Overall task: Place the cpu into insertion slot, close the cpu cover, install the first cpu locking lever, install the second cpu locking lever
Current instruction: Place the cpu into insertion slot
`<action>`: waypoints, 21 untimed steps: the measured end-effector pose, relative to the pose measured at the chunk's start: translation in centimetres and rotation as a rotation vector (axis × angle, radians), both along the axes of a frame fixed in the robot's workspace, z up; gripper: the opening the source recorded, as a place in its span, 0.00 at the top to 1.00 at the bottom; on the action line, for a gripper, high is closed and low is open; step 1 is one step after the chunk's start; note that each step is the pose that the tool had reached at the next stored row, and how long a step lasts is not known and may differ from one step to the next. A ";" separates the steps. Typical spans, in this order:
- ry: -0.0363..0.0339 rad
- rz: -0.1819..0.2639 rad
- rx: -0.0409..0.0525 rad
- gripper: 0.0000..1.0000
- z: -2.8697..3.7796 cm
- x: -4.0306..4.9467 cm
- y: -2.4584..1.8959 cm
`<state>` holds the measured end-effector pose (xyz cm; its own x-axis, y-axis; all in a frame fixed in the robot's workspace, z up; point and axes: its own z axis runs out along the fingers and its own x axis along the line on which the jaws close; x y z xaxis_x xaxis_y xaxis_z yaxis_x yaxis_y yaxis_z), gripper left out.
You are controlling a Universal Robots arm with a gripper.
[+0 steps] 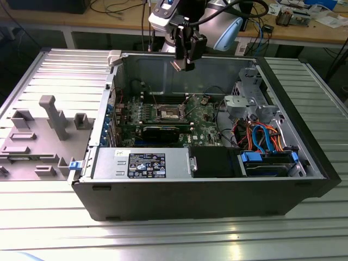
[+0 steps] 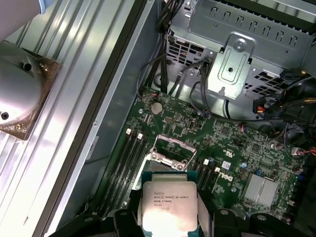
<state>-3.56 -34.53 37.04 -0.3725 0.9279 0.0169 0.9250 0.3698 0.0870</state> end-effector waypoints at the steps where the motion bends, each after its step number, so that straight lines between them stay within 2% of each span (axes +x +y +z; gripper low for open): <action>1: -0.0001 -0.002 0.0000 0.47 0.00 0.00 0.00; 21: 0.0000 -0.040 0.0000 0.47 0.00 0.00 0.00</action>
